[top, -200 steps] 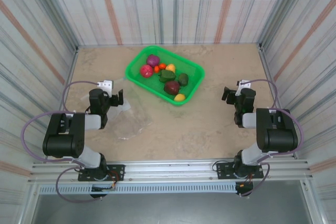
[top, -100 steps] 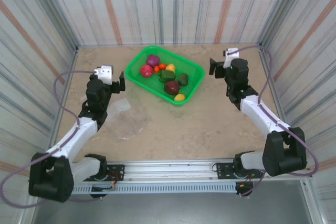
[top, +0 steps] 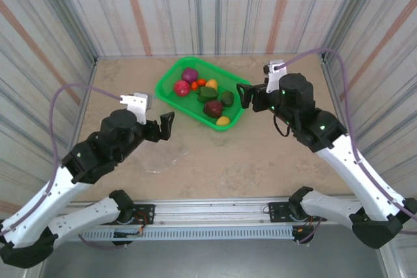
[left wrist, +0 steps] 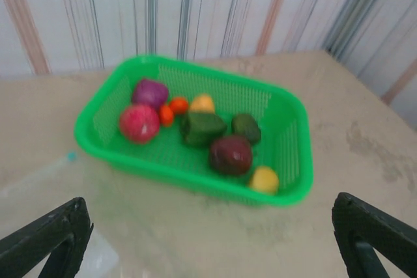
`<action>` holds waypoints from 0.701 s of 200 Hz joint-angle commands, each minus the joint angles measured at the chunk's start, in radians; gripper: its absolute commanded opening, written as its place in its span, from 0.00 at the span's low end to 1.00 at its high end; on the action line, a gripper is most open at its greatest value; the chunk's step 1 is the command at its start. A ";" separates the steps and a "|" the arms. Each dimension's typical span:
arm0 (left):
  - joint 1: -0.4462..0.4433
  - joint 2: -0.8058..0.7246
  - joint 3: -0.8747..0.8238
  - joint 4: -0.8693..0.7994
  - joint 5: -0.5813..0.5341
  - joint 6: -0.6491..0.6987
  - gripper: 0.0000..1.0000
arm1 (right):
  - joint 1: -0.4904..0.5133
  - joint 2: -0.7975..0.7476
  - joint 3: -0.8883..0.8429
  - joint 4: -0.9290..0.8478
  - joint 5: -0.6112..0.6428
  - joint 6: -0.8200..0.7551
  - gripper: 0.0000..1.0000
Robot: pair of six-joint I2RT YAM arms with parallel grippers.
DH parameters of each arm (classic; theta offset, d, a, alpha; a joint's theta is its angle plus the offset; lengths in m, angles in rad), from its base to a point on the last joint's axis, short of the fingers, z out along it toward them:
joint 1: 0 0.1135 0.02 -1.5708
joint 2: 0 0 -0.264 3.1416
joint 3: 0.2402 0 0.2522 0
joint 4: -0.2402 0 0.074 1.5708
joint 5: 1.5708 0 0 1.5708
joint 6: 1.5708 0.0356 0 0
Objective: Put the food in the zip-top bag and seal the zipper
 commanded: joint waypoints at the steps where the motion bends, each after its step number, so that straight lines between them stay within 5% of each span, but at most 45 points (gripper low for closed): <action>1: -0.004 0.055 0.118 -0.496 0.014 -0.233 0.99 | 0.028 -0.003 0.173 -0.441 0.171 0.080 0.99; 35: 0.190 0.113 0.199 -0.620 0.265 -0.174 0.99 | -0.198 -0.175 0.126 -0.500 -0.025 0.213 0.99; 59: 0.405 0.100 0.153 -0.585 0.307 -0.298 0.99 | -0.375 -0.181 0.051 -0.484 -0.417 0.300 0.99; 70: 0.467 0.093 0.104 -0.521 0.384 -0.323 0.99 | -0.339 -0.126 0.060 -0.575 -0.426 0.315 0.99; 101: 0.472 0.121 -0.058 -0.384 0.464 -0.413 0.99 | -0.082 -0.120 -0.023 -0.652 -0.153 0.394 0.99; 140: 0.477 0.215 -0.149 -0.253 0.494 -0.428 0.99 | -0.039 -0.013 -0.026 -0.806 -0.157 0.368 0.99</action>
